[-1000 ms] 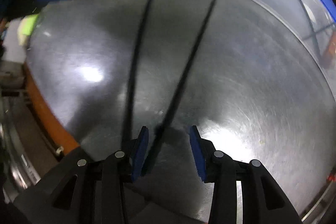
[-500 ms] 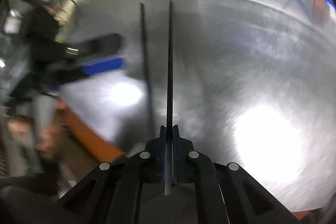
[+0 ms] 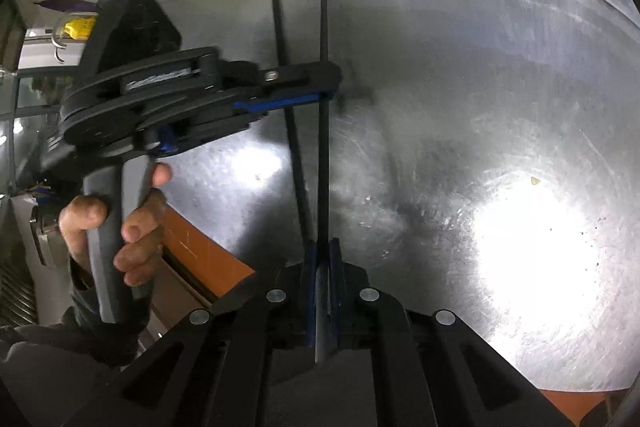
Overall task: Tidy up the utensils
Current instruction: 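Grasp the chopstick with the left gripper while the right gripper holds it over the box, then lower the chopstick into the clear box and open both grippers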
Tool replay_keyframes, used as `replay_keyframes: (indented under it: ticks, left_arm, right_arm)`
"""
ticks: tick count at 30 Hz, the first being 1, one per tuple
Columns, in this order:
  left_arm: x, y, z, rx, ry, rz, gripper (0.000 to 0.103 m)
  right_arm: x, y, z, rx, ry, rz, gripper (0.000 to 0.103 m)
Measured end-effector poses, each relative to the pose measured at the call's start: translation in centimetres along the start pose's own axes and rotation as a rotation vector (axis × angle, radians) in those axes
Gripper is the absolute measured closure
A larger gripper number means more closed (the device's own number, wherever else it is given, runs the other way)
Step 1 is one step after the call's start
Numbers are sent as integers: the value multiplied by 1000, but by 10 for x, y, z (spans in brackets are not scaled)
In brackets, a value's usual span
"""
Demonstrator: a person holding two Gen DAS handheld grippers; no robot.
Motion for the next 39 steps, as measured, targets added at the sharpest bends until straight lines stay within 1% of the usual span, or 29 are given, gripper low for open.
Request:
replay_keyframes:
  ticks: [4,5,8,11,12,13,14,15,16,17,18,19,20,22,23,25,28,29,30,31,32,33,34,35,36,37,39]
  left_arm:
    - [-8,-1,-3,-9,-58,21,98]
    - [-9,-2,-4,-13,-70,32,98]
    - [-12,-3,-6,-25,-97,38,98]
    - [-14,-2,-8,-29,-127,27,98]
    - [-15,-2,-9,-29,-139,28,98]
    - [-16,-1,-9,-33,-152,26,98]
    - [-17,-1,-10,-35,-159,26,98]
    - [-19,-1,-10,-35,-165,27,98]
    - [-20,-1,-10,-37,-169,27,98]
    - [-22,-1,-10,-34,-175,23,98]
    - [-23,-2,-10,-31,-181,18,98]
    - [-26,-2,-10,-30,-187,12,98]
    - [-30,-2,-11,-30,-196,14,98]
    - [-41,2,-13,-32,-215,12,98]
    - [-53,8,-14,-38,-242,-8,98]
    - [-78,21,-12,-65,-310,-44,98]
    - [-137,48,7,-124,-438,-112,98]
    - [-164,58,20,-145,-491,-129,98]
    - [-194,69,37,-176,-551,-128,98]
    - [-218,76,50,-205,-602,-111,98]
    - [-236,81,63,-224,-632,-96,98]
    - [-254,84,79,-238,-656,-87,98]
    - [-267,85,95,-244,-667,-82,98]
    - [-281,82,122,-250,-653,-66,98]
    - [-285,79,137,-250,-638,-49,98]
    - [-288,71,160,-235,-608,-24,98]
    - [-284,50,194,-194,-534,10,98]
  right_arm:
    - [-3,-12,2,26,32,-68,95]
    - [-3,-16,3,29,32,-80,94]
    - [-3,-19,4,41,43,-79,92]
    - [-5,-5,1,1,85,-105,90]
    - [-2,-1,2,-16,101,-122,87]
    - [1,2,2,-27,114,-139,74]
    - [4,3,5,-41,134,-161,65]
    - [7,2,8,-49,149,-171,65]
    - [10,-2,13,-38,163,-170,65]
    - [13,-5,17,-28,166,-170,68]
    - [12,-12,19,-17,170,-180,74]
    - [12,-19,21,-1,176,-201,92]
    - [12,-20,22,1,178,-205,96]
    - [16,-10,18,-21,198,-186,96]
    - [20,2,14,-45,213,-190,96]
    - [28,35,9,-118,245,-198,96]
    - [40,98,9,-246,285,-235,96]
    - [45,128,14,-302,310,-275,96]
    - [49,148,20,-339,328,-312,96]
    - [52,170,28,-375,348,-361,96]
    - [55,194,42,-411,360,-421,96]
    - [55,212,56,-439,361,-457,96]
    - [53,222,68,-445,357,-474,96]
    - [49,235,86,-449,339,-483,96]
    - [43,244,104,-449,318,-490,96]
    - [35,247,127,-420,307,-503,96]
    - [17,245,155,-380,271,-505,96]
Point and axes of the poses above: each gripper's, at about its wrist camera, not at the fingertips, and y roughly against the way its jaws point, x to its left, z to its top, the point moved 1 cm from there along -y, roughly the way its jaws point, and after that the axes turned 8 degrees about x, right-handed, at the moved point
